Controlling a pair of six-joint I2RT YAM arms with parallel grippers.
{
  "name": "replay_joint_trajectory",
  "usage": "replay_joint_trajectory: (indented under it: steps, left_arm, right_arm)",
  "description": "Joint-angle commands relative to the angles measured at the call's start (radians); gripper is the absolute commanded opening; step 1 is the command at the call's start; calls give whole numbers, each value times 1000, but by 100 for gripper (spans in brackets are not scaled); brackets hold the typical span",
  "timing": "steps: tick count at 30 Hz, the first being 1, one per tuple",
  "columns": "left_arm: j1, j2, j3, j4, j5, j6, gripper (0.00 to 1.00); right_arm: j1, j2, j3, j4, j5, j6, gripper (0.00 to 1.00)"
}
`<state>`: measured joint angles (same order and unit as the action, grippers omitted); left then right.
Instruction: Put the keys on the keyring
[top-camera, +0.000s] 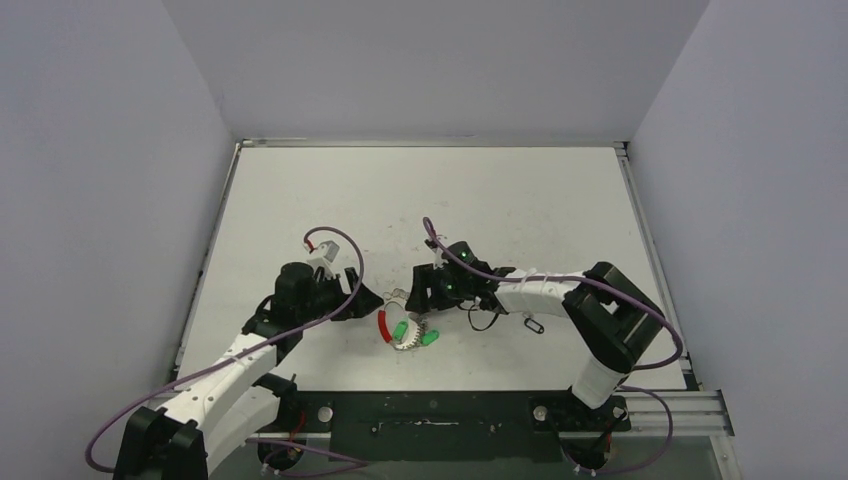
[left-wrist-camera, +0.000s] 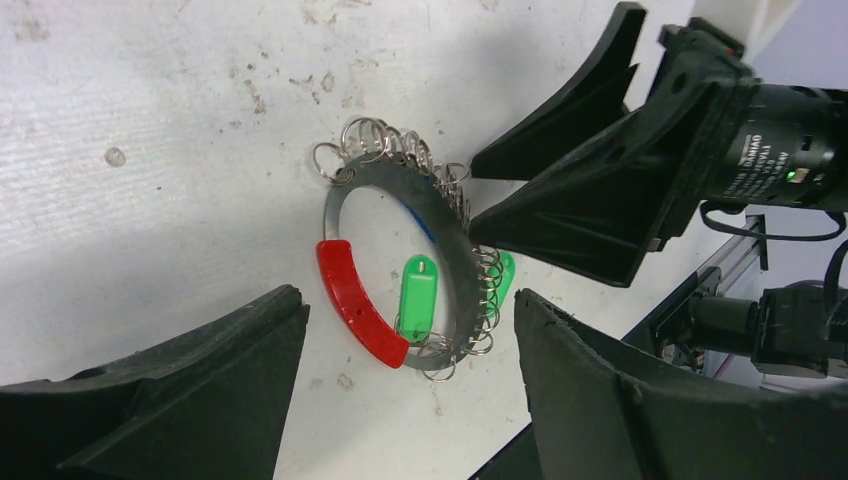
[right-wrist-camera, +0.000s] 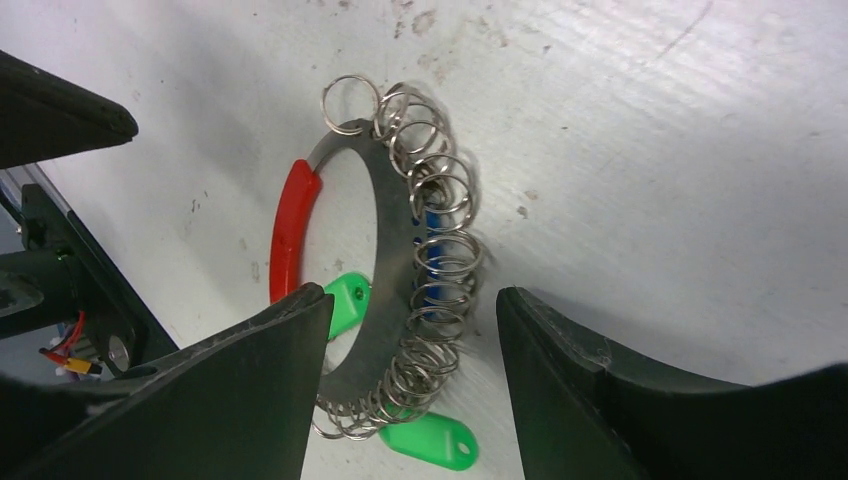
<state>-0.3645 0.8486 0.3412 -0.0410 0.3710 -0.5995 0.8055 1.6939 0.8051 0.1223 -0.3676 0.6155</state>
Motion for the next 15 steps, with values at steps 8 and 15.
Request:
replay_joint_trajectory:
  steps: [8, 15]
  left_arm:
    - [15, 159, 28, 76, 29, -72, 64]
    - [19, 189, 25, 116, 35, -74, 61]
  right_arm:
    - [-13, -132, -204, 118, -62, 86, 48]
    - [88, -112, -362, 442, -108, 252, 45]
